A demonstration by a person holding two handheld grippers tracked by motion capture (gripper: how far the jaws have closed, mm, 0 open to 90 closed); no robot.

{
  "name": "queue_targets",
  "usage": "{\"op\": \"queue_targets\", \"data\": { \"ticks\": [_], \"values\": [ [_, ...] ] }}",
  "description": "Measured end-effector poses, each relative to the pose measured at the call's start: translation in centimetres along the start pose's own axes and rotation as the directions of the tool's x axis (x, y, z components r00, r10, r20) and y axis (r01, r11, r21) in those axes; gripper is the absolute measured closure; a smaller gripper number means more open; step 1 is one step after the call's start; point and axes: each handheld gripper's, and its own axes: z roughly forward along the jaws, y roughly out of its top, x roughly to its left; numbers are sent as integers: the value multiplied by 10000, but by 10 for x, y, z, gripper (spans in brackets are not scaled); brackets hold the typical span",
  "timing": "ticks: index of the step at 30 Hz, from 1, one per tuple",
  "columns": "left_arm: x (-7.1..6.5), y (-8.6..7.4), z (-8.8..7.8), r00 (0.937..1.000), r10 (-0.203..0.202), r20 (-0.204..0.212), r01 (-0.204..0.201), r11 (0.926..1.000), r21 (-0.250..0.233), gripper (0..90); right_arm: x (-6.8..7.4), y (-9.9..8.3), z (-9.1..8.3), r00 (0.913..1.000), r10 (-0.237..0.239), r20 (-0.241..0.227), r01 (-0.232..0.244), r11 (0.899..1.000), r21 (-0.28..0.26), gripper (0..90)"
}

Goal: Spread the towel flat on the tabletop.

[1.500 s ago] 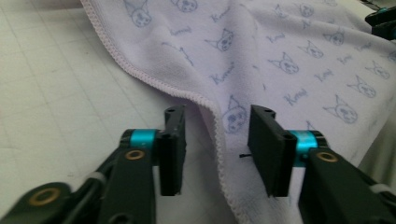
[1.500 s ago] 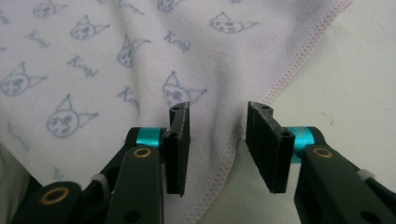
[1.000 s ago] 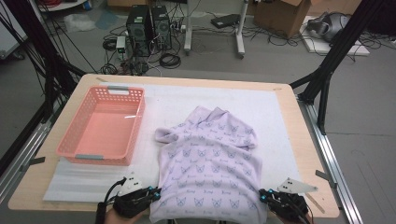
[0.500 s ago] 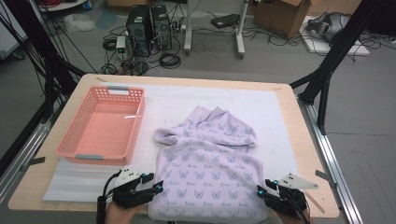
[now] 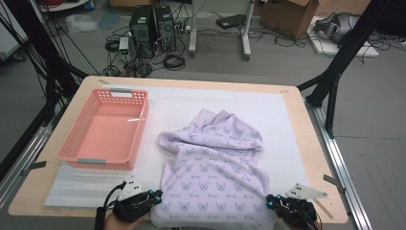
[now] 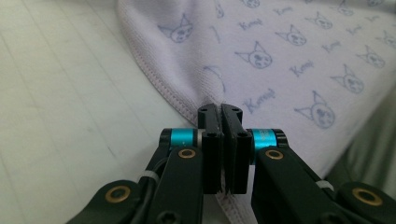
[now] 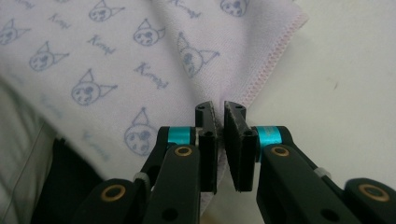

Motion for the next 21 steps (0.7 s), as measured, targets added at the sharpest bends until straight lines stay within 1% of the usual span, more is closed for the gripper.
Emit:
{"op": "queue_targets", "data": {
  "ticks": [1,2,3,4,5,6,8,10,11,13,14,15,16,17,18,19,20,21],
  "values": [
    [-1,1,-1,10000,44,60,-43,9999,-144,857,2,-1,-2,9999,-116,45,116,9999,21,823],
    [-1,2,-1,10000,78,42,-76,9993,-366,825,3,-1,-3,10000,-61,3,61,10000,-19,786],
    [0,3,-1,10000,12,-50,-15,9983,-586,722,3,-1,-3,10000,-12,46,13,9999,-169,717],
    [1,5,0,9999,-127,-93,119,9966,-811,637,3,0,-3,9999,140,68,-138,9994,-312,668],
    [3,6,1,9995,-286,-160,268,9942,-1041,587,2,2,-3,9997,252,74,-248,9984,-514,635],
    [5,7,3,9990,-376,-241,346,9928,-1149,565,1,4,-2,9995,283,145,-272,9973,-679,609],
    [8,8,8,9983,-432,-400,386,9931,-1111,530,1,8,3,9985,328,436,-290,9960,-849,575],
    [10,8,13,9977,-553,-400,509,9934,-1025,488,-2,12,10,9975,299,639,-249,9967,-779,573],
    [11,8,15,9973,-600,-411,557,9935,-996,487,-3,13,14,9971,291,705,-241,9972,-701,574],
    [10,8,21,9979,-564,-305,537,9951,-830,488,-6,14,23,9972,219,712,-188,9989,-433,593],
    [8,8,24,9987,-390,-330,367,9969,-699,494,-7,15,23,9971,294,706,-254,9981,-562,624],
    [7,7,24,9987,-181,-480,143,9969,-779,503,-8,15,23,9969,374,697,-335,9979,-562,647],
    [6,6,25,9981,-85,-612,36,9968,-795,542,-9,14,23,9968,416,678,-378,9977,-566,684],
    [6,6,25,9973,60,-738,-118,9968,-794,595,-10,14,22,9974,439,577,-406,9975,-572,752],
    [7,5,24,9977,28,-675,-80,9969,-779,672,-10,14,22,9986,416,313,-399,9977,-543,809],
    [7,5,23,9985,-45,-550,5,9973,-739,747,-8,14,22,9988,335,348,-316,9981,-528,819],
    [7,4,23,9990,-1,-456,-32,9975,-709,826,-8,14,22,9990,266,368,-247,9984,-509,828],
    [6,5,22,9992,17,-398,-42,9980,-631,839,-7,15,22,9991,240,344,-225,9987,-450,833]
  ]
}}
